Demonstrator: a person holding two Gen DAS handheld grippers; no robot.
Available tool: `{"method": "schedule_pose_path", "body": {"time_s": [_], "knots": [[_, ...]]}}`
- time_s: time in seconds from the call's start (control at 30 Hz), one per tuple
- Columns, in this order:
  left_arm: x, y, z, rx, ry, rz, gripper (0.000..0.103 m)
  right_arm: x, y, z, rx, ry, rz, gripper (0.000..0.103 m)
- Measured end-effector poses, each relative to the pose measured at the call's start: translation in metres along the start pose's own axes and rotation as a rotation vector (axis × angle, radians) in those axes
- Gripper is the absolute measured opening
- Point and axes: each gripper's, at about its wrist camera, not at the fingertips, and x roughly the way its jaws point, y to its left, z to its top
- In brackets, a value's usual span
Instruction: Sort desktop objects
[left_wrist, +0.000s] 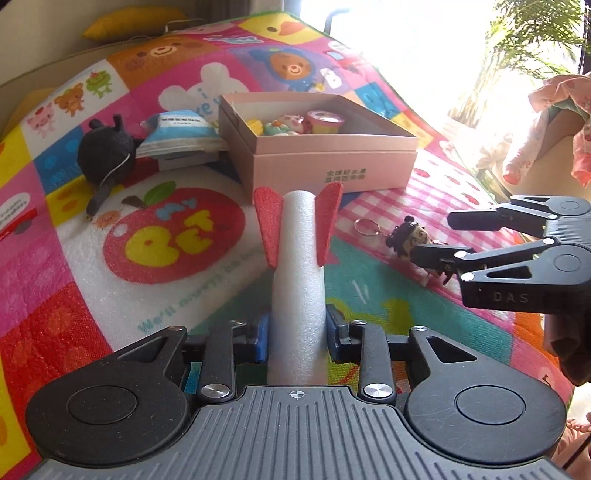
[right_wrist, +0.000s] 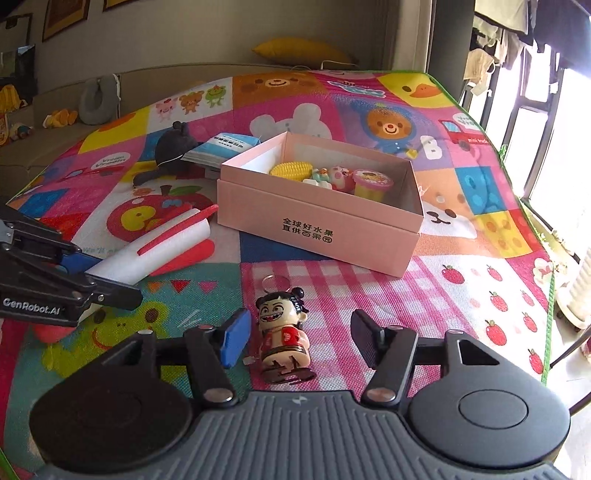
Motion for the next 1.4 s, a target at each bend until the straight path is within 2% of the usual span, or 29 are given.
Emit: {"method": "schedule_pose_path", "body": {"time_s": [0.03,0.07,0.13,0.17,0.2,0.23,0.3,0.4,0.43,0.47,0.5,0.6,0.63,0.67,0.73,0.87,1.03,1.23,1.3,1.4], "knots": [[0.0,0.0,0.0,-0.006,-0.004,-0.002,0.046,0.004,-0.001,0.0,0.005,0.009,0.001,0.06],[0.0,0.002,0.0,-0.022,-0.008,-0.002,0.073,0.008,-0.002,0.0,0.009,0.018,0.006,0.06],[0.001,0.005,0.001,-0.062,-0.027,0.032,0.101,0.015,-0.002,0.001,0.014,0.035,0.014,0.056],[0.001,0.006,0.001,-0.073,-0.039,0.045,0.1,0.017,-0.001,0.001,0.013,0.041,0.021,0.052],[0.001,0.007,0.003,-0.079,-0.044,0.04,0.1,0.019,0.0,0.001,0.013,0.049,0.028,0.041],[0.002,0.007,0.005,-0.086,-0.045,0.029,0.1,0.021,0.002,0.0,0.013,0.057,0.038,0.035],[0.005,0.006,0.008,-0.097,-0.045,-0.001,0.1,0.02,0.004,-0.001,0.017,0.052,0.046,0.03],[0.01,-0.004,0.009,-0.062,-0.029,-0.026,0.098,0.018,0.005,-0.002,0.022,0.051,0.041,0.029],[0.011,-0.008,0.008,-0.043,-0.026,-0.029,0.089,0.017,0.005,-0.002,0.026,0.053,0.041,0.029],[0.011,-0.012,0.008,-0.026,-0.019,-0.035,0.072,0.016,0.004,-0.003,0.028,0.054,0.042,0.029],[0.013,-0.017,0.007,-0.004,-0.007,-0.038,0.066,0.014,0.004,-0.003,0.03,0.056,0.042,0.029],[0.014,-0.026,0.005,0.042,-0.01,-0.022,0.063,0.009,0.003,-0.007,0.033,0.061,0.05,0.029],[0.014,-0.029,0.005,0.057,-0.011,-0.021,0.056,0.008,0.003,-0.007,0.033,0.062,0.053,0.029],[0.015,-0.032,0.005,0.076,-0.011,-0.019,0.043,0.006,0.003,-0.008,0.035,0.064,0.055,0.029],[0.013,-0.04,0.003,0.126,-0.011,-0.009,0.032,0.003,0.003,-0.008,0.045,0.074,0.064,0.029],[-0.003,-0.051,0.002,0.18,-0.033,-0.023,0.032,-0.009,0.003,-0.008,0.051,0.08,0.072,0.029],[-0.044,-0.058,0.027,0.227,-0.149,-0.002,0.032,-0.045,-0.006,0.005,0.066,-0.014,0.042,0.029],[-0.076,-0.057,0.092,0.263,-0.314,0.054,0.032,-0.091,-0.031,0.058,0.095,-0.202,0.017,0.029],[-0.071,-0.049,0.122,0.211,-0.33,0.043,0.032,-0.099,-0.047,0.085,0.132,-0.259,0.02,0.029],[-0.047,-0.036,0.161,0.137,-0.311,-0.004,0.032,-0.091,-0.073,0.125,0.218,-0.288,0.032,0.029]]}}
